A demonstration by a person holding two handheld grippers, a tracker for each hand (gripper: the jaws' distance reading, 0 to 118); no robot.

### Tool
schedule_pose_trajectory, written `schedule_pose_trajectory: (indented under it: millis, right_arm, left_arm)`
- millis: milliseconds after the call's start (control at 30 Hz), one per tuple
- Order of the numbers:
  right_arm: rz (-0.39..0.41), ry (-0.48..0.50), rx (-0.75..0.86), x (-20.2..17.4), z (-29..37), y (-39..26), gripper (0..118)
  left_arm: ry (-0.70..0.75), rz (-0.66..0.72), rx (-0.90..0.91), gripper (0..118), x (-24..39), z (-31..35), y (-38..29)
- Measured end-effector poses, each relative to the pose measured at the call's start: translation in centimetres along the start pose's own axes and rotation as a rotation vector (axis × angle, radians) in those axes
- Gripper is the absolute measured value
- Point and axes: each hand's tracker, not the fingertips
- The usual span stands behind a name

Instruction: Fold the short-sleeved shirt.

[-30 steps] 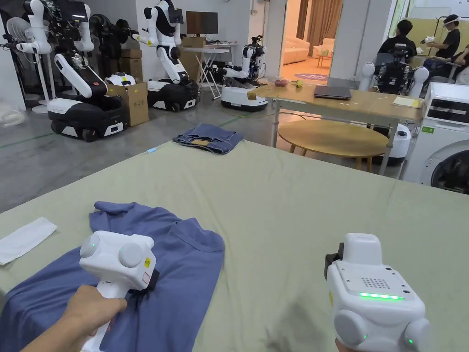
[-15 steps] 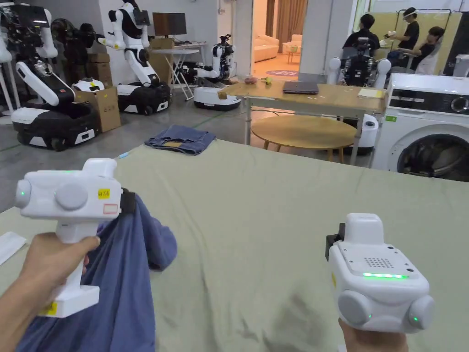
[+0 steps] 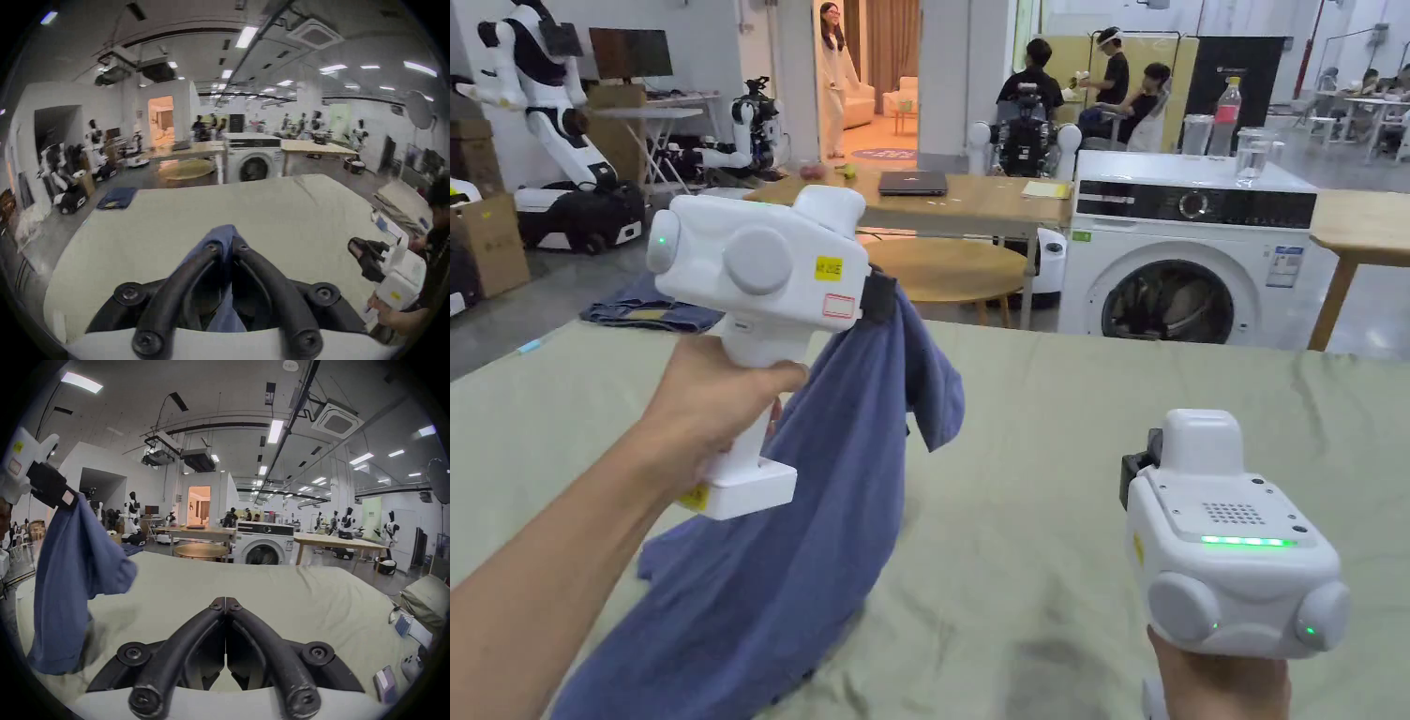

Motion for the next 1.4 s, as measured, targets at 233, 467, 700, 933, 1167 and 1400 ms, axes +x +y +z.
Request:
schedule_pose_trajectory:
  millis: [233, 467, 700, 933, 1167, 1400]
  right_arm:
    - [-0.018, -0.174, 0.004, 8.0, 1.9, -0.8, 0]
    - [-0.014, -0.282, -0.035, 13.2, 3.3, -2.8, 0]
    - [-0.031, -0.308, -0.058, 14.8, 3.9, -3.5, 0]
    - [-0.044, -0.222, -0.039, 12.1, 3.9, -2.0, 0]
    - [-0.049, -0.103, -0.030, 7.3, 3.2, -1.3, 0]
    - [-0.061, -0.039, -0.057, 4.5, 2.4, -1.9, 0]
  left_arm:
    - [-0.272, -0.077, -0.065, 0, 14.6, -6.6, -2.1]
    - [-0.440, -0.133, -0.223, 0, 22.8, -11.3, -9.6]
    - [-0.466, -0.095, -0.269, 3, 23.0, -11.6, -12.0]
    - [-0.308, -0.062, -0.081, 38, 17.9, -6.1, -10.7]
    - [-0.055, 0.034, 0.017, 0, 11.0, -0.8, -14.1]
    - [0.050, 0.124, -0.114, 0, 3.8, 0.3, -16.5]
